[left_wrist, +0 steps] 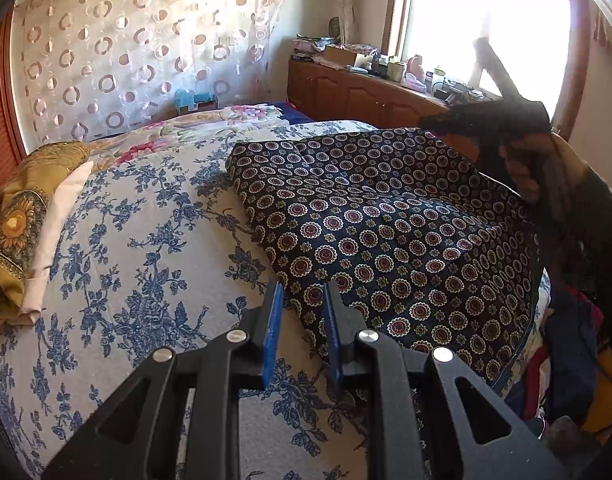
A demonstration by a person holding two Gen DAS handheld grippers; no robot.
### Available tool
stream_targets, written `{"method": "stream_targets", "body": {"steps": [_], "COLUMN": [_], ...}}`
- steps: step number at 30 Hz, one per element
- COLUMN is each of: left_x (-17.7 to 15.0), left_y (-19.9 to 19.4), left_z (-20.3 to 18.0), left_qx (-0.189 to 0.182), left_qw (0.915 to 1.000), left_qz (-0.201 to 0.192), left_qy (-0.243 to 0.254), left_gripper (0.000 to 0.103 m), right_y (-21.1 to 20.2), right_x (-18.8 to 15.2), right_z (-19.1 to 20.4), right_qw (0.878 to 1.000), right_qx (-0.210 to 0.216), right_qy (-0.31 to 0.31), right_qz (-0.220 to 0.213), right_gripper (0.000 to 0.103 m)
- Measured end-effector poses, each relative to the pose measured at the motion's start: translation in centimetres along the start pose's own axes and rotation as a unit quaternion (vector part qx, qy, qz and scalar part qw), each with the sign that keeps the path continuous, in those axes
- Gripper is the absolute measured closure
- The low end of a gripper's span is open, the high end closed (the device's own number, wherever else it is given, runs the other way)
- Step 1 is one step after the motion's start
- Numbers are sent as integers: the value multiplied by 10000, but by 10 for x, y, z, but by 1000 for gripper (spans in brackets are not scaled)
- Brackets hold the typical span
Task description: Fold small clothes
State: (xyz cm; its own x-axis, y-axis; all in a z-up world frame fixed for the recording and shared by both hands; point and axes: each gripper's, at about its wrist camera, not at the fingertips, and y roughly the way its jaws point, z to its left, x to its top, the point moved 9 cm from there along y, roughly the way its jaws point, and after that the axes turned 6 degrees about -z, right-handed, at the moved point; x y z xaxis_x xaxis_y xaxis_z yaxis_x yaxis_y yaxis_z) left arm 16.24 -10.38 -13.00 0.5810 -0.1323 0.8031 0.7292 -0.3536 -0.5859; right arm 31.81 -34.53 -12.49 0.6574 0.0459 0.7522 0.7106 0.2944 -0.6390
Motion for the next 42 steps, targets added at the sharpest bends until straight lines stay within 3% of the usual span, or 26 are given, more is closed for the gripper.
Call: {"method": "stream_targets", "body": {"steps": [6,8,9,11,15,16,17,18,19,20,21,33,42], "left_x": [-3,-3,-4,-6,-6,-6,-6,-6,-7,-7,-7,-7,-9], "left_y": [-1,-2,-2,-2,-2,-2,-1,-1,-1,-1,-1,3,8], "left_z": [2,2,3,3,2,1,-1,-1,-3,-4,-6,-13,-14], "left_qx": [3,-3,-11,-11,-23,-24,-29,-33,-37,-51,-67,-121,-118], "left_qw": [10000,10000,10000,10000,10000,10000,10000,10000,10000,10000,10000,9998,9998], "left_qz": [9,4,3,18,16,26,39,46,53,58,60,115,162], "left_qy": [-29,-37,-46,-62,-77,-58,-31,-18,-10,-1,18,72,84], "left_gripper": [85,85,85,84,85,85,85,84,84,85,85,85,85], "right_y": [47,50,49,39,1,-6,-14,-14,-11,-6,-3,-37,-80], "right_x": [-2,-1,2,11,40,45,51,54,55,52,50,-28,-79], "right_z": [-5,1,3,14,32,33,31,26,22,15,12,34,40], "right_qw": [9971,9969,9973,9980,9972,9958,9924,9900,9880,9847,9822,9918,9945], "right_qx": [29,77,116,358,287,126,-324,-679,-957,-1311,-1468,-486,-256], "right_qy": [332,248,229,110,-458,-577,-758,-844,-886,-962,-1052,-1156,-927], "right_qz": [689,739,692,499,-513,-706,-911,-907,-821,-628,-518,-250,-409], "right_gripper": [54,83,88,100,102,102,102,100,80,43,35,35,35]}}
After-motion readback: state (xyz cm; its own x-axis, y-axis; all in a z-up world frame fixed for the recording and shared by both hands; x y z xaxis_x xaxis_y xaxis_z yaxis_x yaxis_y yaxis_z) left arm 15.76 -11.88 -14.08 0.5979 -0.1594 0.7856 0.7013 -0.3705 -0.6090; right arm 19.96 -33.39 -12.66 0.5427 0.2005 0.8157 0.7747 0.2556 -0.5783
